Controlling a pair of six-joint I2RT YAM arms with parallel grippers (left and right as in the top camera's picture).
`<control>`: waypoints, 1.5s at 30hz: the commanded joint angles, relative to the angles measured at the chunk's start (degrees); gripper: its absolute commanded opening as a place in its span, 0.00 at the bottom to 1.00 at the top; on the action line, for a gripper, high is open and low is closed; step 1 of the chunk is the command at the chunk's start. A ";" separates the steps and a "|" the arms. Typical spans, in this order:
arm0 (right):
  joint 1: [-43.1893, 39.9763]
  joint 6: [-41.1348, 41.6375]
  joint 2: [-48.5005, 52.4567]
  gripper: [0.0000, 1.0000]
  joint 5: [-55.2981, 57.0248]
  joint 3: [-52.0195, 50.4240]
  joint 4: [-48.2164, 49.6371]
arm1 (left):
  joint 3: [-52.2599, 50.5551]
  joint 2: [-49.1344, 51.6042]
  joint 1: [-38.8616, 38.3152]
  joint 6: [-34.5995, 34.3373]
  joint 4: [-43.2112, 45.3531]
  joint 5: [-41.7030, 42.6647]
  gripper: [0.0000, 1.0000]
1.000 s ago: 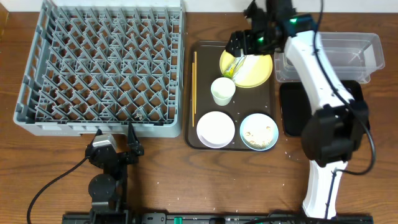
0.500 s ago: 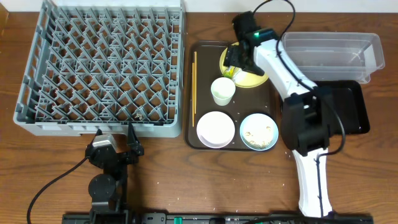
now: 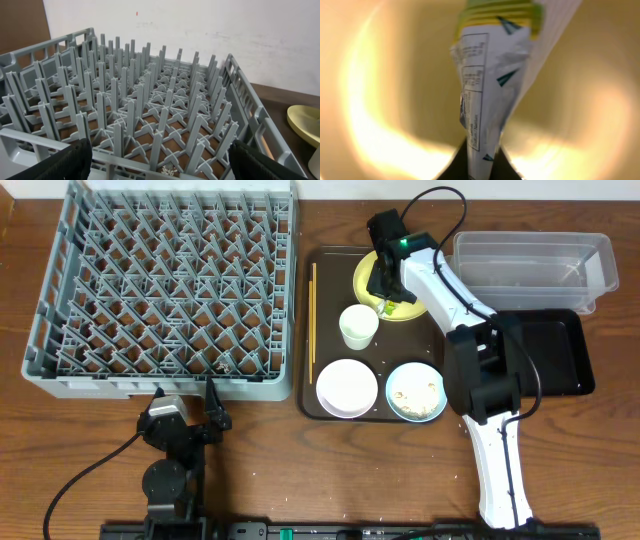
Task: Sort waste into correct bins and load items into the dishwasher
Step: 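Reach the right gripper to the yellow plate and grasp the wrapper, then carry the wrapper with the right gripper into the clear bin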
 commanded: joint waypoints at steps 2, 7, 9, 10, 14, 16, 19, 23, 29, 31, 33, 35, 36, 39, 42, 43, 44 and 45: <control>0.15 -2.73 -1.14 0.01 -1.70 0.57 -0.26 | -1.11 -0.39 -0.13 0.76 -2.19 -1.09 0.89; -0.85 -4.39 -8.76 0.01 -1.46 0.57 -0.63 | -1.11 -0.39 -0.13 0.76 -2.16 -1.09 0.89; -1.81 -4.33 -12.90 0.01 -0.96 0.57 -0.98 | -1.11 -0.39 -0.13 0.76 -2.16 -1.09 0.89; -2.51 -4.24 -15.10 0.01 -0.85 0.57 -0.96 | -1.11 -0.39 -0.13 0.76 -2.16 -1.09 0.89; -7.78 0.11 -23.91 0.01 -0.13 0.57 -1.14 | -1.11 -0.39 -0.13 0.76 -2.16 -1.09 0.89; -10.51 3.28 -25.70 0.02 2.34 0.57 -1.95 | -1.11 -0.39 -0.13 0.76 -2.16 -1.09 0.89; -14.53 8.85 -26.23 0.01 6.95 0.57 -3.67 | -1.11 -0.39 -0.13 0.76 -2.19 -1.09 0.89; -19.28 14.27 -24.87 0.02 8.85 -0.13 -4.83 | -1.11 -0.39 -0.13 0.76 -2.16 -1.09 0.89; -23.50 24.48 -20.94 0.01 8.85 -2.19 -4.76 | -1.11 -0.39 -0.13 0.76 -2.16 -1.09 0.89; -24.24 28.24 -19.15 0.02 8.85 -3.30 -4.76 | -1.11 -0.39 -0.13 0.76 -2.19 -1.09 0.89; -24.57 30.51 -17.57 0.03 8.85 -3.85 -4.74 | -1.11 -0.39 -0.13 0.76 -2.19 -1.09 0.89; -24.65 31.50 -15.47 0.08 8.87 -3.87 -4.33 | -1.11 -0.39 -0.13 0.76 -2.16 -1.09 0.89; -24.65 31.45 -14.56 0.12 8.85 -3.87 -3.74 | -1.11 -0.39 -0.13 0.76 -2.16 -1.09 0.89; -24.65 31.32 -13.07 0.54 8.87 -3.87 -2.58 | -1.11 -0.39 -0.13 0.76 -2.16 -1.09 0.89; -24.65 26.51 -13.25 0.82 8.72 -3.87 -0.28 | -1.11 -0.39 -0.13 0.76 -2.16 -1.09 0.89; -24.65 23.67 -13.64 0.90 8.22 -3.80 0.81 | -1.11 -0.39 -0.13 0.76 -2.19 -1.09 0.89; -24.65 20.85 -14.19 0.96 7.91 -3.65 1.70 | -1.11 -0.39 -0.13 0.76 -2.16 -1.09 0.89; -24.65 18.12 -14.86 0.99 7.43 -3.54 2.45 | -1.11 -0.39 -0.13 0.76 -2.16 -1.09 0.89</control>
